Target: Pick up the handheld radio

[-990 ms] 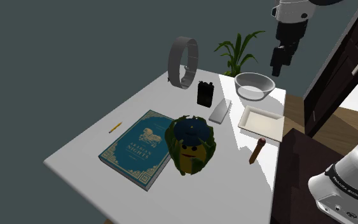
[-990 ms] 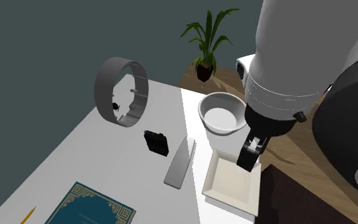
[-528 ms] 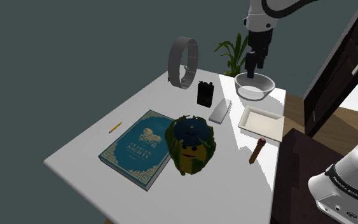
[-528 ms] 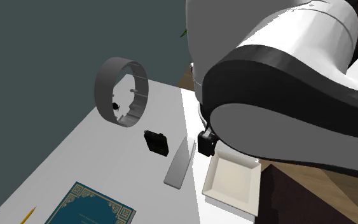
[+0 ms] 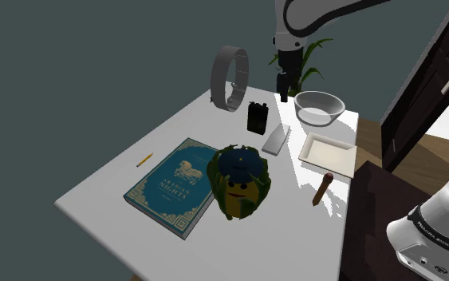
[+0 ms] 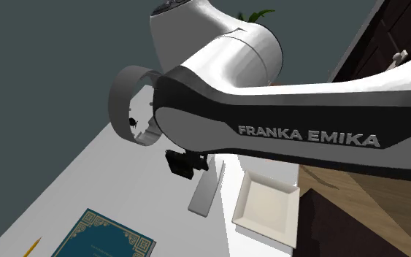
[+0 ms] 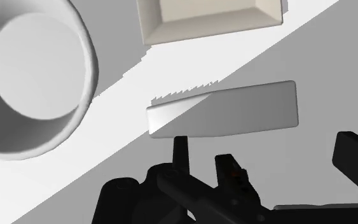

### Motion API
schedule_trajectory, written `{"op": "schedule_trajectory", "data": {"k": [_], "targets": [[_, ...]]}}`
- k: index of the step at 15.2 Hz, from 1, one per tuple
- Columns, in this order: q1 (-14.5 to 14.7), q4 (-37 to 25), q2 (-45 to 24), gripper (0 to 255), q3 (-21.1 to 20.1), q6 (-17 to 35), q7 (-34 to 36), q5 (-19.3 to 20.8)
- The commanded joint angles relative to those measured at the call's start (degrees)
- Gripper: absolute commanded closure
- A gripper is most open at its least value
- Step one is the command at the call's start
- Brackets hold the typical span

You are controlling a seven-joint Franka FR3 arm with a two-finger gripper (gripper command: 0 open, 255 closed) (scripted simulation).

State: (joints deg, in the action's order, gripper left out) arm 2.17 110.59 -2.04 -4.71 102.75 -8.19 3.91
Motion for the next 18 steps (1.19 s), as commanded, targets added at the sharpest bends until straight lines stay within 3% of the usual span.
{"op": "schedule_trajectory", "data": {"k": [1, 8, 18], "targets": [[0.33, -4.42, -4.92, 0, -0.32, 0.17, -0.68, -0.02], [1.78, -22.04, -21.60, 0, -1.45, -2.00, -2.98, 0.22], [1.77, -18.67, -23.30, 0, -1.34, 3.05, -2.71, 0.46]]}}
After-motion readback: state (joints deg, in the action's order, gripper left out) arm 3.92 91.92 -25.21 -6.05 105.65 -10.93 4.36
